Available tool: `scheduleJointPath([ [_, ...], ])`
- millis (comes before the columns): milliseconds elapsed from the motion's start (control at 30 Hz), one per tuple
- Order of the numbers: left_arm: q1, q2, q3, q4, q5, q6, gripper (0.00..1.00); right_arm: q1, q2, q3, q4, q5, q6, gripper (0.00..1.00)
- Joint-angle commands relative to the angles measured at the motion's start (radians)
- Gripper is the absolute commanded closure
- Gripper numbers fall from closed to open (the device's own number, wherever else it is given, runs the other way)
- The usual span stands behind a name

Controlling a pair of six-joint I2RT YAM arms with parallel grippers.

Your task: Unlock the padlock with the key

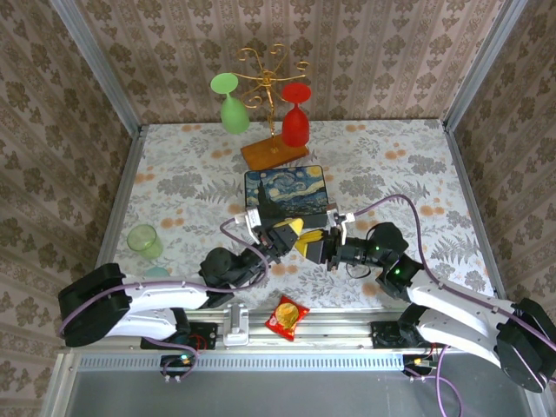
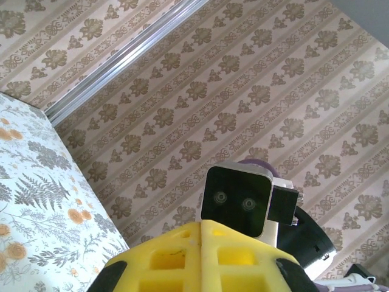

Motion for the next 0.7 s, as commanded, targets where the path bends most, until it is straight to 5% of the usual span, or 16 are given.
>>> scheduleJointPath([
  [0,-0.044,0.007,0.027,0.013,0.032,0.023,1.0,-0.006,0.01,0.024,0.064,0.031,0.003,0.78],
  [400,-0.053,-0.002,-0.002,0.005,0.028,0.018,1.0,-0.021,-0.021,0.016,0.05,0.052,-0.009,0.87],
  [667,-0.054,0.003,-0.005,0.009,0.021,0.009,1.0,-0.032,-0.05,0.01,0.004,0.09,-0.019,0.74],
])
